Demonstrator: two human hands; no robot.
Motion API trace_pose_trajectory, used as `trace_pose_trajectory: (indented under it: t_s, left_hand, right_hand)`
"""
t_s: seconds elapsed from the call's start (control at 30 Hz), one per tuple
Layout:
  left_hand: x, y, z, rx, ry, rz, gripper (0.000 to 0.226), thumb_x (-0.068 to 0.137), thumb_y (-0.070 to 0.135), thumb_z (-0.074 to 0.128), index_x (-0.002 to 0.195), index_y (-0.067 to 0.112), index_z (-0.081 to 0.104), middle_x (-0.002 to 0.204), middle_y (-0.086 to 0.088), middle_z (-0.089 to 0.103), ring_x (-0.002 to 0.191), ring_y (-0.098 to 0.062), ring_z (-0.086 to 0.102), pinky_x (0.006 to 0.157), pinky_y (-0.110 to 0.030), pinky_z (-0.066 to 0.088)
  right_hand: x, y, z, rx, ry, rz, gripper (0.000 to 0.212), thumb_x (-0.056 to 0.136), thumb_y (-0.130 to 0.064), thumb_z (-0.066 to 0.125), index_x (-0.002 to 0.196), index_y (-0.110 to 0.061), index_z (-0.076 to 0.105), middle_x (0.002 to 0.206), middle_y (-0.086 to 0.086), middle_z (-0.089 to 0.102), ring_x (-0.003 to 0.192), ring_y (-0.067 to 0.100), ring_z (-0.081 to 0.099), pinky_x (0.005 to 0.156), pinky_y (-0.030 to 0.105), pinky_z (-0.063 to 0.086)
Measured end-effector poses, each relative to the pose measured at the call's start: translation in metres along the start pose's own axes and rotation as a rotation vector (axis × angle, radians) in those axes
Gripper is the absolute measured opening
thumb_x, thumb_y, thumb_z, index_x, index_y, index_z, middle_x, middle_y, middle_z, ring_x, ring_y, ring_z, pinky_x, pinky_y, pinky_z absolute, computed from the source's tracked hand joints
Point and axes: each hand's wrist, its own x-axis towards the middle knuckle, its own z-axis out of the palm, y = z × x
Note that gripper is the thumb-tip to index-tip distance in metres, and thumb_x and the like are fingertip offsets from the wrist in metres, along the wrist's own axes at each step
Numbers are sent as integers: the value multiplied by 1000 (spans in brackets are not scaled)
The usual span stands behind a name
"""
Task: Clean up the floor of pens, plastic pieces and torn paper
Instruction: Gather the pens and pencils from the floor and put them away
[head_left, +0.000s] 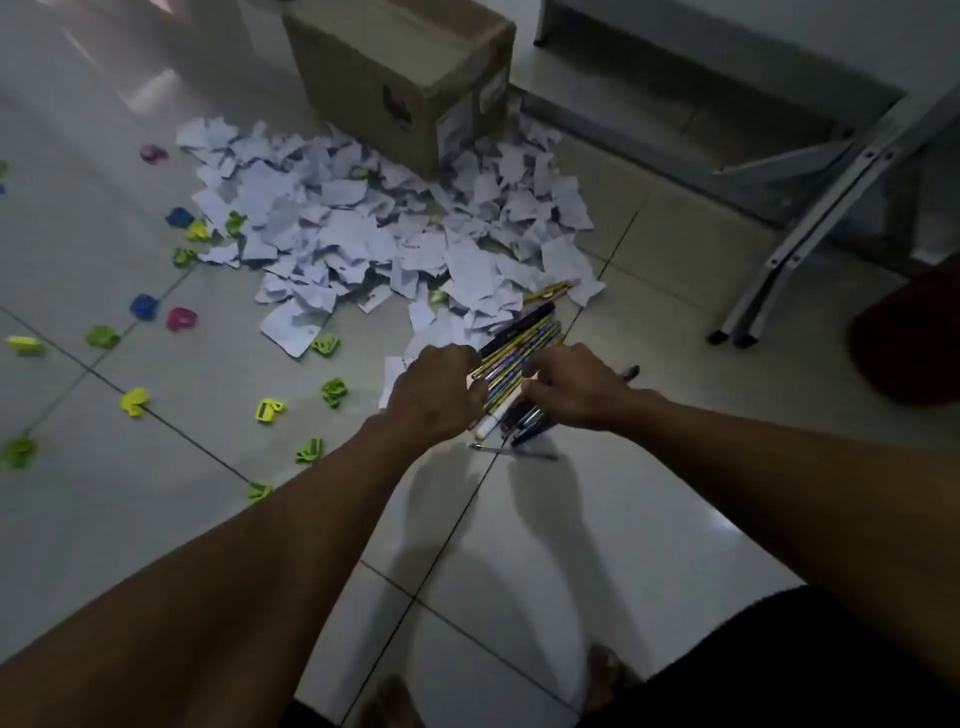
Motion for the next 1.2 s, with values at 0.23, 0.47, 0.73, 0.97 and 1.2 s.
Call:
trace_pose_trajectory:
  t_s: [0.23,0.47,0.73,0.97,1.2]
  left_hand:
    - [28,-19,72,42,-84,105,18,82,27,60,87,15,73,93,-9,70,83,-26,65,72,-39,56]
    - [11,-13,122,214,-266,201,18,86,17,60,102,16,68,103,-7,62,93,-23,61,74,-30,47]
    - [10,-22,160,337,-162,374,22,94,14,49,113,15,61,120,-5,55,109,-22,53,82,-32,47]
    - [8,-23,163,401,-201,430,26,96,15,47,121,13,53,124,-7,53,110,-22,52,82,-32,46]
    - [15,-10,146,-35,142,312,19,97,21,34,96,8,48,86,-5,50,72,-18,46,61,-31,36]
  right_hand:
    - [26,50,36,-147,-75,-43,18,87,-28,56,89,-12,63,96,8,63,85,24,58,69,32,47]
    - [-5,88,58,-141,-120,88,24,85,-29,53,99,-15,67,108,9,66,92,25,62,79,41,55]
    - [-29,134,72,-209,-152,245,31,91,-30,54,118,-15,54,120,12,52,107,30,53,89,36,48]
    - [-23,125,72,-195,-109,265,31,89,-32,55,117,-18,54,120,8,51,103,27,54,79,32,44]
    - [-9,123,70,51,-4,392,22,79,-26,63,94,-11,69,103,8,66,89,24,62,80,39,57]
